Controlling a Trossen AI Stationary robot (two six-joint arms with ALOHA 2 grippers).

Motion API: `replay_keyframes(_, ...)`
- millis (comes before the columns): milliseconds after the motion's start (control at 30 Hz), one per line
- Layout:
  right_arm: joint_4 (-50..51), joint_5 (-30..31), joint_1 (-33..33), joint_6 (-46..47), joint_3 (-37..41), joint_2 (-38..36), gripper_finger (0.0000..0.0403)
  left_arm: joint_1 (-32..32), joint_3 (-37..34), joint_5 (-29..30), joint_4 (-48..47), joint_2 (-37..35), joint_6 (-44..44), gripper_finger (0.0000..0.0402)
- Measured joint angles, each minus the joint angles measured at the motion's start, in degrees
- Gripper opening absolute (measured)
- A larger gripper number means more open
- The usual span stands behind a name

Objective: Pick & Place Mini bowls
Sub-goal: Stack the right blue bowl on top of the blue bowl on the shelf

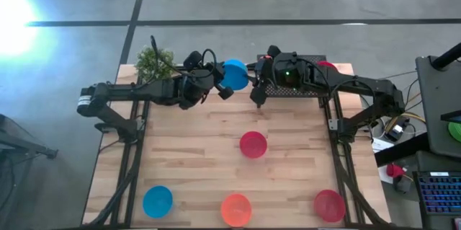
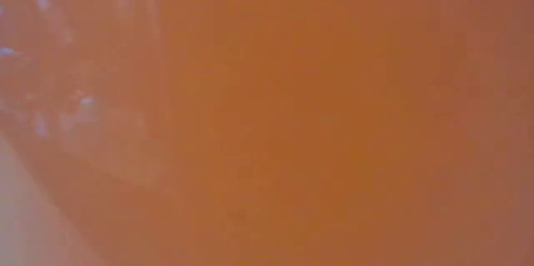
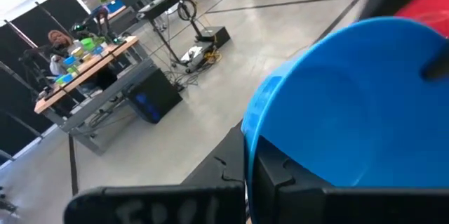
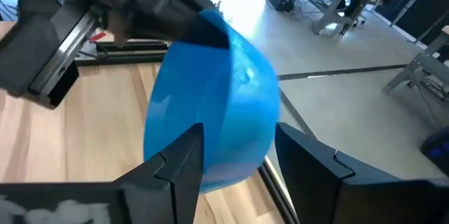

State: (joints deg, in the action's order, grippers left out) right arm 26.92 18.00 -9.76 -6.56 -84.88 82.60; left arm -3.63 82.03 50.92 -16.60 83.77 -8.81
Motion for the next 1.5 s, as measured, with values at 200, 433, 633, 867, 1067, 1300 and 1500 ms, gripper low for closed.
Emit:
replay_keyframes(200, -1.07, 0.17, -0.17, 0.2, 2.0, -0.13, 0.0162, 0.91, -0.1, -1.1, 1.39, 0.0, -2.34, 0.0)
replay_keyframes(433, -1.41, 1.59, -0.25, 1.73, 2.01, -0.13, 0.0131, 1.13, -0.1, -1.41, 1.0, 0.0, -1.84, 0.0)
replay_keyframes(633, -1.38, 2.65, -0.35, 3.38, 1.99, -0.13, 0.0047, 1.13, -0.1, -1.37, 0.85, 0.0, -1.61, 0.0)
replay_keyframes(867, -1.13, 4.5, -0.47, 4.17, 1.97, -0.08, 0.0014, 1.23, -0.14, -0.81, 1.04, 0.0, -0.81, 0.0004)
replay_keyframes(1067, -0.96, 4.63, -0.52, 4.27, 1.97, 0.13, 0.001, 1.43, -0.12, -0.42, 2.05, 0.02, -0.14, 0.0028)
replay_keyframes(1300, -0.68, 4.41, -0.75, 4.65, 1.99, 0.13, 0.001, 1.39, -0.12, -0.95, 1.7, 0.02, 1.58, 0.008)
replay_keyframes(1500, 0.04, 4.65, -2.95, 5.99, 1.97, 0.13, 0.001, 1.24, -0.1, -1.7, 1.48, 0.02, 3.12, 0.0123)
